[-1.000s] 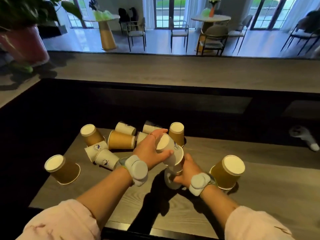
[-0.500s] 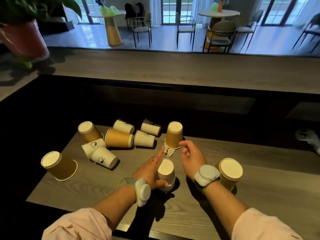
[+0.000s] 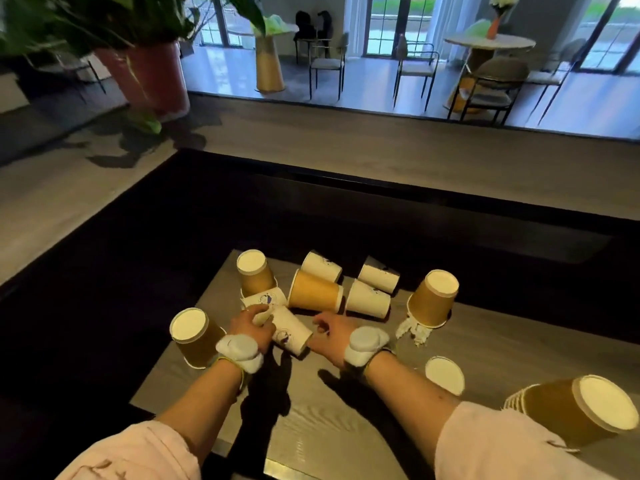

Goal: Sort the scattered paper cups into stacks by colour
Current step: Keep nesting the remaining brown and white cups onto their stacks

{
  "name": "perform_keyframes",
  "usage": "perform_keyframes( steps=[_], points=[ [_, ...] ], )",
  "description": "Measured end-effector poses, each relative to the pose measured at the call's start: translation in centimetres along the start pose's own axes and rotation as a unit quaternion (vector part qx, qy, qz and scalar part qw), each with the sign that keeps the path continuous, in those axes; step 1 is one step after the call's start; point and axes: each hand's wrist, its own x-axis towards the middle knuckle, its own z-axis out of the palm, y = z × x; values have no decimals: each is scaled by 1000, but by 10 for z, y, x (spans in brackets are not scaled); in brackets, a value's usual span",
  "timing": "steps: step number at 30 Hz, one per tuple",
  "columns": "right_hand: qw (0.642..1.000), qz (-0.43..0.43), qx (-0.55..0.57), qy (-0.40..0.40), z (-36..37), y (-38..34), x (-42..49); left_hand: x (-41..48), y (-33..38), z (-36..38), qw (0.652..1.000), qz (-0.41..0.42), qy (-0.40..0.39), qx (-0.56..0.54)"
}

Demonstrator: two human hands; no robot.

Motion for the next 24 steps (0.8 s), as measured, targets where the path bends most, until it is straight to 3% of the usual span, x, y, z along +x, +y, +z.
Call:
perform_keyframes(
  steps=[3, 8, 10, 12, 18, 21, 24],
  points=[
    [998, 46, -26, -25, 28, -4, 29, 22, -13, -14, 996, -32, -38, -72],
    [998, 62, 15, 0, 61, -11, 56, 46, -26, -16, 981, -74, -120, -132],
    [996, 90, 23, 18, 72, -10, 63, 51, -30, -15, 989, -55, -110, -87],
    [994, 105, 13, 25, 79, -7, 69, 51, -33, -14, 985, -76, -102, -116],
    [985, 52, 140, 85, 68, -9, 52, 38, -28, -24, 978, -99, -111, -146],
    [969, -3, 193, 157, 36, -14, 22, 29, -24, -27, 985, -58, -100, -127],
    [954, -47, 199, 220, -9, -19, -16, 13, -8, -22, 969, -71, -65, -226]
  ],
)
